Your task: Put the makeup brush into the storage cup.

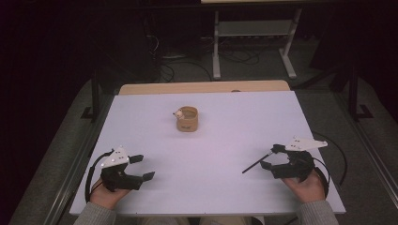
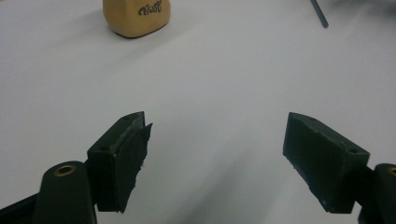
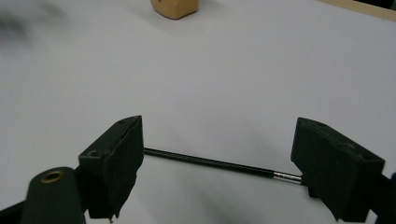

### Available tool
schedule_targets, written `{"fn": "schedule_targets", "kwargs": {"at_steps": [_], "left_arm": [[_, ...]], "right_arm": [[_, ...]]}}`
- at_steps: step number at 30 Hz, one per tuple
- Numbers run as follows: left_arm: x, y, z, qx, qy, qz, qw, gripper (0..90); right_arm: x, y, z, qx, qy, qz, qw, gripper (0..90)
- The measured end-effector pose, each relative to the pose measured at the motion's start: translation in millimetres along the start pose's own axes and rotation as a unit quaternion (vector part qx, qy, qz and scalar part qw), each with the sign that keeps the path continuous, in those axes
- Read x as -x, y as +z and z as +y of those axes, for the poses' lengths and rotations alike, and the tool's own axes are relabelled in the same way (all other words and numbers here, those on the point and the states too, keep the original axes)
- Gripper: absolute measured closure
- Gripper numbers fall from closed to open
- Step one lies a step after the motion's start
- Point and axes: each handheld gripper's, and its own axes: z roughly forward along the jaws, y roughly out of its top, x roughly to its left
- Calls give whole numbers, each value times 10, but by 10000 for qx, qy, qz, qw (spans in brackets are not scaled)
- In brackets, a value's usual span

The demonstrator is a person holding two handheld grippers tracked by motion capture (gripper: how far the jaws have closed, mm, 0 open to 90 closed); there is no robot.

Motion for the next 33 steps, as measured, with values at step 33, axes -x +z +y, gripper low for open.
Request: {"fn": "schedule_targets", "kwargs": {"at_steps": [33], "left_arm": [[1, -16, 20, 41, 20, -9, 10000, 213]], "right_arm": [[-5, -8, 251, -331, -485, 271, 9979, 158]]}}
